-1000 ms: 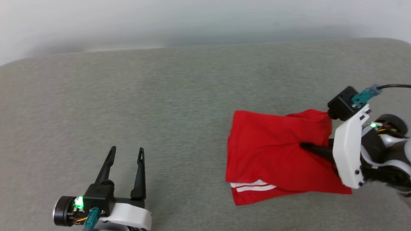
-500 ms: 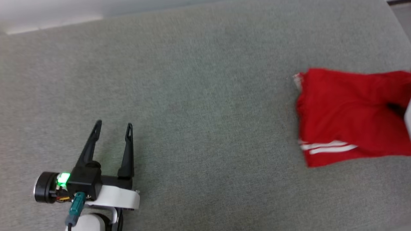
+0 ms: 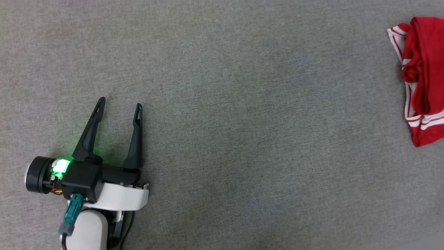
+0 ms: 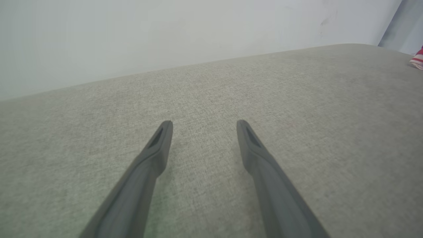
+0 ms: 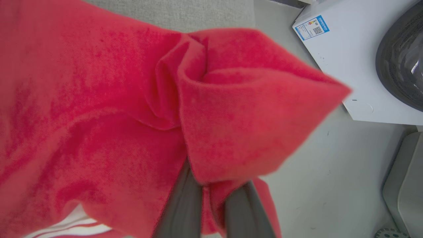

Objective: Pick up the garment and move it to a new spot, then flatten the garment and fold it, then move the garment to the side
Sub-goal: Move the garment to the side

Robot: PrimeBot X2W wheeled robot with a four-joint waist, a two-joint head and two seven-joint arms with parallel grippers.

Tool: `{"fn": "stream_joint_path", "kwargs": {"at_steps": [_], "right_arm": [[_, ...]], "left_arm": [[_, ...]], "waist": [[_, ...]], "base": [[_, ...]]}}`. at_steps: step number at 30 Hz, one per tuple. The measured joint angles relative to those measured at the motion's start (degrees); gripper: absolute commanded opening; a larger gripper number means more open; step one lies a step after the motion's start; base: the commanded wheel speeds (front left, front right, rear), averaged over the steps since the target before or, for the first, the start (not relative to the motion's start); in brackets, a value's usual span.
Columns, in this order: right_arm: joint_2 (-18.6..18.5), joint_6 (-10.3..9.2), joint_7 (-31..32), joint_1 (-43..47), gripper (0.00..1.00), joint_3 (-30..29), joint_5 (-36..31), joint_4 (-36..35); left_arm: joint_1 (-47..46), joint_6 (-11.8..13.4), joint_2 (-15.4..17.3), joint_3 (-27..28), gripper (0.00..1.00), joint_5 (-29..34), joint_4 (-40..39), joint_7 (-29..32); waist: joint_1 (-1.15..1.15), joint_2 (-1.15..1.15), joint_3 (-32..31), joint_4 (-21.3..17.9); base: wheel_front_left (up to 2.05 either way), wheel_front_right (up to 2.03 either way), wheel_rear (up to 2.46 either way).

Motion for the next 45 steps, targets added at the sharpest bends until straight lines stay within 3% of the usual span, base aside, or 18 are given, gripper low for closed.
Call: {"fn": "stream_joint_path", "kwargs": {"at_steps": [4,5,6,7,13,17,22,31,40,45], "right_arm": [[3.1,0.01,-1.6,-0.3,0.00,-1.5,-3.3,2.6],[3.6,0.01,-2.2,-0.3,0.31,-2.2,-3.5,3.3],[3.9,0.01,-2.4,-0.3,0.72,-2.8,-3.6,4.0],[4.2,0.01,-2.5,-0.3,1.00,-3.0,-4.2,4.5],[4.1,0.00,-6.6,0.3,1.00,-4.0,-7.8,4.1],[4.3,0.01,-14.5,0.5,1.00,-5.5,-10.8,1.9],[7.5,0.01,-26.7,1.6,1.00,-8.7,-15.0,-1.1],[18.8,0.00,-46.1,8.3,1.00,-13.9,-22.5,-9.7],[31.3,0.00,-49.6,20.5,1.00,-15.2,-25.6,-19.5],[35.1,-0.01,-49.7,27.8,1.00,-14.0,-24.0,-21.6]], "left_arm": [[-0.4,0.0,0.1,-0.4,1.00,0.0,0.1,-0.1],[-0.4,0.0,0.1,-0.5,1.00,-0.1,0.2,-0.1],[-0.4,0.2,0.1,-0.4,1.00,-0.1,0.5,-0.1],[-0.4,0.3,0.0,-0.3,1.00,-0.2,0.7,-0.1],[1.4,1.2,-0.8,-0.4,1.00,-0.8,1.9,0.0],[3.5,1.8,-1.4,-0.2,1.00,-1.1,2.3,0.0],[6.6,2.6,-2.3,0.4,1.00,-1.6,3.0,0.0],[10.3,3.4,-3.6,0.9,1.00,-2.2,3.7,0.0],[13.0,3.5,-4.5,1.1,1.00,-2.6,4.8,0.0],[13.8,3.2,-4.7,0.8,1.00,-2.6,5.6,0.0]], "waist": [[0.00,0.00,0.8,0.4],[0.00,0.00,0.5,0.4],[0.00,0.00,0.0,0.5],[0.00,0.00,-0.5,0.5],[0.00,0.00,-4.9,1.0],[-0.01,0.00,-8.6,1.5],[-0.01,0.00,-13.5,2.4],[-0.02,0.00,-20.4,6.2],[-0.02,0.00,-25.8,10.3],[-0.02,0.00,-27.8,12.2]], "base": [[0.00,0.00,0.00],[0.00,0.00,0.00],[0.00,0.00,0.00],[0.00,0.00,0.00],[0.00,0.00,0.00],[0.00,0.00,0.00],[0.00,0.00,0.00],[0.00,0.00,0.00],[0.00,0.00,0.00],[0.00,0.00,0.00]]}}
